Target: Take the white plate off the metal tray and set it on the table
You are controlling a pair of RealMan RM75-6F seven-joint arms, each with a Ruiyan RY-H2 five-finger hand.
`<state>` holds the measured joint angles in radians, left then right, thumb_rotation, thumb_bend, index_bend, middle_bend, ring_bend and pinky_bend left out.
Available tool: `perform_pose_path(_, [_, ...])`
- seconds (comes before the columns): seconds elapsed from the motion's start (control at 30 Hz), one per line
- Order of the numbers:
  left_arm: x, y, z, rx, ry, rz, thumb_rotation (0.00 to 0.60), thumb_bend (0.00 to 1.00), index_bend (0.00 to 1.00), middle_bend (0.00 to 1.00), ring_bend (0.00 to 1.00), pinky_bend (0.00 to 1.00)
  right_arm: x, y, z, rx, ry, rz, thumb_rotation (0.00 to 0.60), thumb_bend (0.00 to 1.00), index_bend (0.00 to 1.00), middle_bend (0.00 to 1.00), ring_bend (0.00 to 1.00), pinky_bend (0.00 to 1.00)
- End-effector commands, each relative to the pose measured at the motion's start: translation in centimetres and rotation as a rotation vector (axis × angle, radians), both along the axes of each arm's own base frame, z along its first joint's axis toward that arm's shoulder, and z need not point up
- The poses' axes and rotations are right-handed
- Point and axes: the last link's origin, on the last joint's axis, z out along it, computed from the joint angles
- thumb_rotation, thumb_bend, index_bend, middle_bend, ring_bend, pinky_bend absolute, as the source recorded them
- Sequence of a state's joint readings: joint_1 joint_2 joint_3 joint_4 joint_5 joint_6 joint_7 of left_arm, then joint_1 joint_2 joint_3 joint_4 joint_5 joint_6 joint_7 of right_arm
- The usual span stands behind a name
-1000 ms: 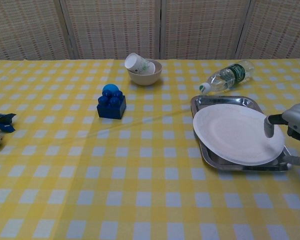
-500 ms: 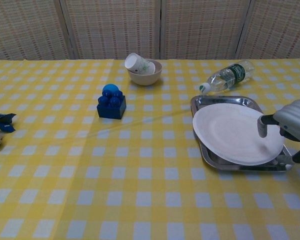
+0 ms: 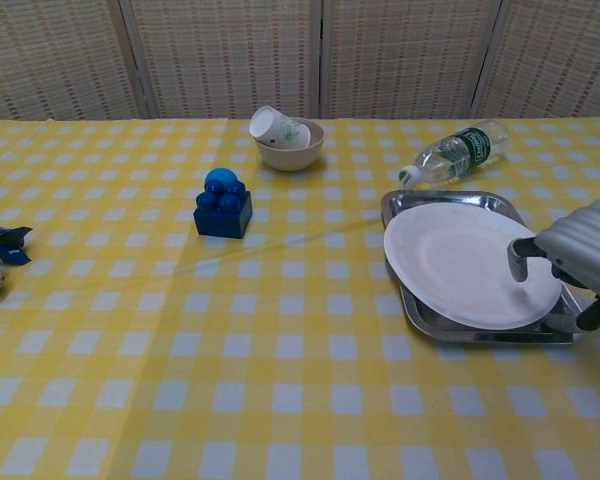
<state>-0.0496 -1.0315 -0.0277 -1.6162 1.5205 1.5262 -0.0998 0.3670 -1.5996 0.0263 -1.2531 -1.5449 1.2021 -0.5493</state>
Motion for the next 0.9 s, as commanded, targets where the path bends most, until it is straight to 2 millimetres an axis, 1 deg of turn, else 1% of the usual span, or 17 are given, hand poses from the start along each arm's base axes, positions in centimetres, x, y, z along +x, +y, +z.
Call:
perform_pose_path(0.03, [0.0,0.0,0.0,-0.002,0.001,0.000,0.600,0.16,0.34,0.66,0.42,0.50,0.1,0.0,0.0,-0.003,-0.001,0.003,0.600,0.08,0.44,1.00,1.00,1.00])
perform_pose_path(0.17, [0.0,0.0,-0.1,-0.004,0.002,0.000,0.600,0.16,0.34,0.66,0.42,0.50,0.3,-0.2,-0.1,-0.011,-0.011,0.011,0.600,0.19,0.45,1.00,1.00,1.00])
perform_pose_path(0.27, [0.1,0.0,-0.1,-0.004,0.002,0.000,0.600,0.16,0.34,0.66,0.42,0.50,0.6,-0.4,-0.2,-0.018,-0.018,0.023,0.600,0.24,0.45,1.00,1.00,1.00])
perform_pose_path(0.4, [0.0,0.0,-0.1,-0.005,0.002,0.001,0.600,0.16,0.34,0.66,0.42,0.50,1.0,-0.6,-0.3,-0.023,-0.035,0.042,0.600,0.28,0.45,1.00,1.00,1.00])
perform_pose_path(0.53, [0.0,0.0,-0.1,-0.004,-0.001,0.002,0.600,0.16,0.34,0.66,0.42,0.50,1.2,-0.6,-0.3,-0.021,-0.054,0.058,0.600,0.34,0.45,1.00,1.00,1.00])
perform_pose_path(0.9, [0.0,0.0,-0.1,-0.005,-0.001,0.003,0.600,0.16,0.34,0.66,0.42,0.50,1.3,-0.6,-0.3,-0.019,-0.074,0.073,0.600,0.47,0.45,1.00,1.00,1.00])
